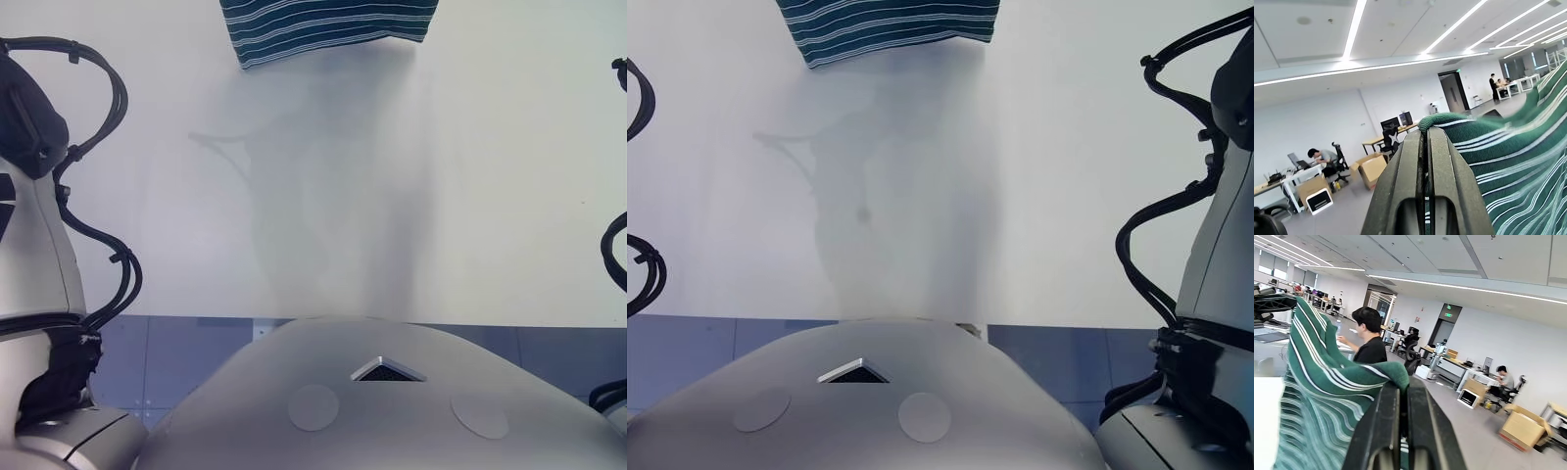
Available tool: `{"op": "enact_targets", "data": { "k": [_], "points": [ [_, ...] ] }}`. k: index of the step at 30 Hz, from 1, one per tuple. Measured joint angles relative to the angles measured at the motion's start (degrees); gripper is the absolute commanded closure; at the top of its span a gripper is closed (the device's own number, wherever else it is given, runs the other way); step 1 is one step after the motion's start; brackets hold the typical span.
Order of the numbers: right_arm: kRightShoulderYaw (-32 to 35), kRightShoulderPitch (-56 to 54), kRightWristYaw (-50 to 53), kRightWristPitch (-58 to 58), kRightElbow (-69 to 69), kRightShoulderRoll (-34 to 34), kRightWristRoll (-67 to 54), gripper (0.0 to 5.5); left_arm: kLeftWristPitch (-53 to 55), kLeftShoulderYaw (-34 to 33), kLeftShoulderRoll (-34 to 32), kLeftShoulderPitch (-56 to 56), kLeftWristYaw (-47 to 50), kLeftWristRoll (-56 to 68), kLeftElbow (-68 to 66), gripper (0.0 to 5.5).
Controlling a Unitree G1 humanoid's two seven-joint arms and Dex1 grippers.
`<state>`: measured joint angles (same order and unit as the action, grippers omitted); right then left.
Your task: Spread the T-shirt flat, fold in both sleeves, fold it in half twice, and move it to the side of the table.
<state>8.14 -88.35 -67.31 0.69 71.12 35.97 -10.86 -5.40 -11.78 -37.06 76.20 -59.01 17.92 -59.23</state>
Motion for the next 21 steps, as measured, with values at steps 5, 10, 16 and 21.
{"op": "enact_targets", "data": {
  "k": [5,10,16,21],
  "points": [
    [0.9,7.0,-5.6,-1.4,-2.0,0.1,-0.6,5.45,7.9,-0.4,0.4,-12.1,-8.2,4.4,13.7,5.5],
    [2.5,16.1,-15.0,-10.7,-15.2,2.1,-6.0,5.45,22.7,-2.6,-3.8,-30.5,-11.8,12.6,39.0,5.5],
    [2.1,44.3,-19.0,-32.4,-51.1,5.6,-16.3,5.45,35.2,-3.1,-7.5,-52.3,-14.5,19.7,60.7,5.5],
    [-4.7,71.9,-21.2,-30.7,-73.8,12.3,-13.5,5.45,29.9,3.3,-12.0,-73.9,-18.4,12.5,73.1,5.5]
  ]
}}
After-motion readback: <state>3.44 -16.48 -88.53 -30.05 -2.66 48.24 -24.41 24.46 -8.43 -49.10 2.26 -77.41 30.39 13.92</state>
